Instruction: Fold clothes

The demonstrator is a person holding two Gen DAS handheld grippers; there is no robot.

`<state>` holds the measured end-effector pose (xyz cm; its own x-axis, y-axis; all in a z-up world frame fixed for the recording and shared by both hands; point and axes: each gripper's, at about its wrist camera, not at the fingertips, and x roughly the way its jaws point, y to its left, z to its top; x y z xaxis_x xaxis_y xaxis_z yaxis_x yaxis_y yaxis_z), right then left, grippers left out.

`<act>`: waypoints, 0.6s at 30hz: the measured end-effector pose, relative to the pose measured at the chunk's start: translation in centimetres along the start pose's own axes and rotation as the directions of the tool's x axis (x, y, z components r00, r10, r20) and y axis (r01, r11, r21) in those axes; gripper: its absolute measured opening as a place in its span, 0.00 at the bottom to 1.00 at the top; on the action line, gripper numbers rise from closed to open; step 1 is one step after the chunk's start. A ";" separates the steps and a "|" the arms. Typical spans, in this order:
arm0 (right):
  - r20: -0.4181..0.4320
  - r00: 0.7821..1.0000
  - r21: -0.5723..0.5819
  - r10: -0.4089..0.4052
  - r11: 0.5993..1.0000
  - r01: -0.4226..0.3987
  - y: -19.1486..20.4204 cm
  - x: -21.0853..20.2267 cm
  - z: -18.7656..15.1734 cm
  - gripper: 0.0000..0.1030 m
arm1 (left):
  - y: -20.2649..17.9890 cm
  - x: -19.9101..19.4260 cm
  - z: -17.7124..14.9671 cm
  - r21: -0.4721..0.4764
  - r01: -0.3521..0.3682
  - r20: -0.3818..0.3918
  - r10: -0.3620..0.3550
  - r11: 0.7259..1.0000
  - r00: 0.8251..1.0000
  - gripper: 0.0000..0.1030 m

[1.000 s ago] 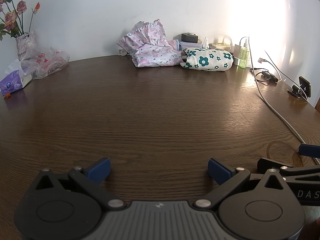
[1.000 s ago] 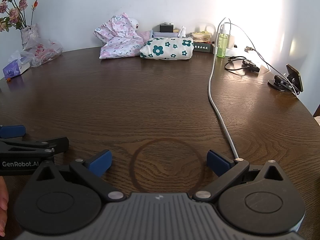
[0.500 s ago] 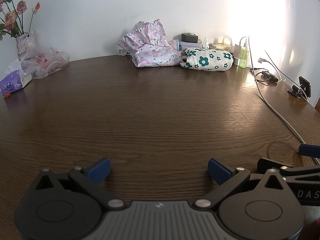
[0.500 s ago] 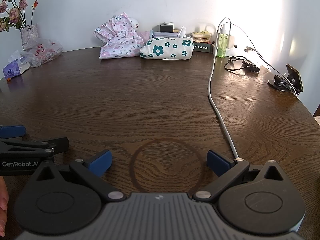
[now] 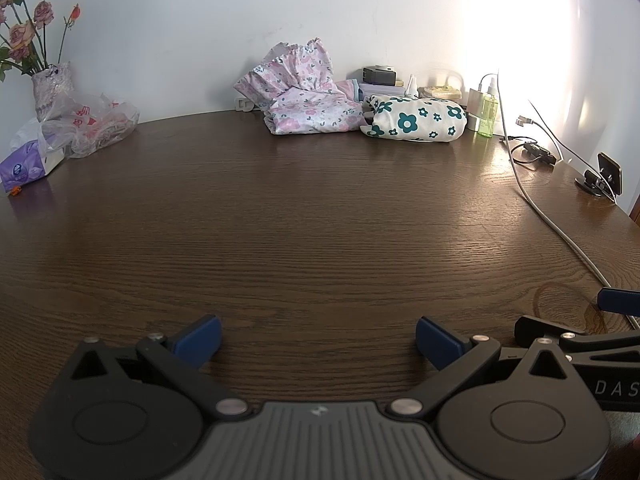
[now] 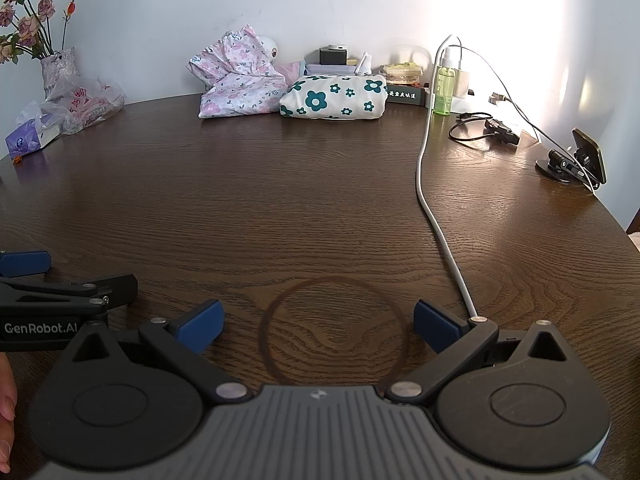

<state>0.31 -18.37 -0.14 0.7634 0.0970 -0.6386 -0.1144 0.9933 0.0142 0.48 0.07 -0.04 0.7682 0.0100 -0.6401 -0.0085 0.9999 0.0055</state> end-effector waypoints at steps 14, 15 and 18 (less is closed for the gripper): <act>-0.001 1.000 -0.002 -0.002 1.000 0.002 0.0 0.0 0.1 1.00 | 0.1 0.1 0.1 -0.002 -0.010 0.001 0.010 1.000 1.000 1.00; -0.001 1.000 -0.002 -0.002 1.000 0.002 0.0 0.1 0.1 1.00 | 0.1 0.1 0.1 -0.002 -0.010 0.001 0.010 1.000 1.000 1.00; -0.001 1.000 -0.002 -0.001 1.000 0.001 0.0 0.1 0.1 1.00 | 0.0 0.2 0.1 -0.004 -0.014 0.001 0.014 1.000 1.000 1.00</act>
<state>0.40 -18.31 -0.11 0.7627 0.0958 -0.6397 -0.1146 0.9933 0.0120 0.64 0.12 -0.09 0.7690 0.0238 -0.6388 -0.0214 0.9997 0.0114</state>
